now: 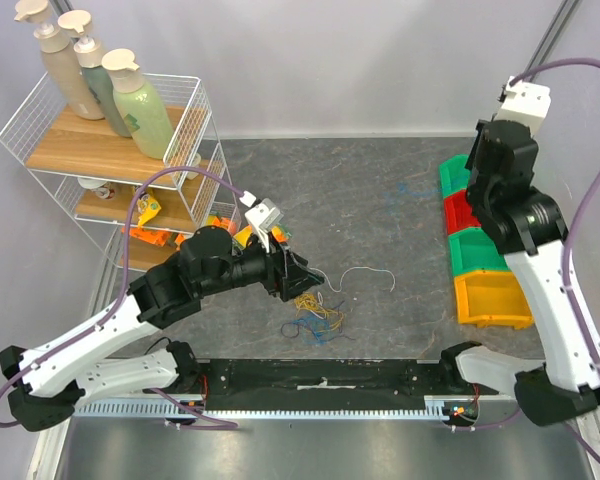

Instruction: Untangle the cables

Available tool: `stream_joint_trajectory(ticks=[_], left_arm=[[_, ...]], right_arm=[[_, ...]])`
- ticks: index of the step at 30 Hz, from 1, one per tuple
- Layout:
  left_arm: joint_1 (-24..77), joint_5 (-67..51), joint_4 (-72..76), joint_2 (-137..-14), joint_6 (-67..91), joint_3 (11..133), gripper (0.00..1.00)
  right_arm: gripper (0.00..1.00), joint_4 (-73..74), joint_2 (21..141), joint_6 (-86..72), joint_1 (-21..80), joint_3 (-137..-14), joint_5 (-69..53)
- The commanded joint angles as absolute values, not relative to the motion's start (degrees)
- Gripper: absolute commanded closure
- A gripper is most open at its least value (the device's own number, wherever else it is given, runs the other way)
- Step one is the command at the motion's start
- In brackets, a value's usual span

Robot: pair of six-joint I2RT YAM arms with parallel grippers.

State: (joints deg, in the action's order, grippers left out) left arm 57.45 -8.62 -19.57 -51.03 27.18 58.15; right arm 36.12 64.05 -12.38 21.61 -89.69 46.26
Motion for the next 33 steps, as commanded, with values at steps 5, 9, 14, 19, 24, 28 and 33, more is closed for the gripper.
stream_joint_trajectory(ticks=[5,9,14,19,24,28,33], left_arm=[[57.22,-12.04,-16.70,-47.99,29.62,55.72,0.30],[57.30,-12.04,-16.17,-47.81,29.18,55.46,0.30],[57.30,-13.09,-15.73,-48.43,27.51,56.16,0.30],[57.30,-13.71,-16.35,-49.48,26.11,57.30,0.30],[57.39,-13.45,-16.44,-48.78,25.75,57.13,0.30],[57.30,-12.83,-16.61,-47.55,25.93,56.08,0.30],[57.31,-13.01,-17.49,-46.93,26.36,55.37,0.30]], right_arm=[[1.00,32.43,72.33,-13.53,7.66,-94.92,29.37],[1.00,31.90,74.18,-13.36,3.53,-94.84,27.34],[1.00,30.76,74.18,-12.92,-1.82,-92.03,25.06],[1.00,29.71,74.00,-12.83,-4.66,-90.70,23.47],[1.00,29.45,74.80,-13.88,-4.83,-88.08,22.76],[1.00,27.60,72.60,-15.90,-4.83,-80.97,24.16],[1.00,25.94,72.24,-19.77,-5.89,-74.28,26.98]])
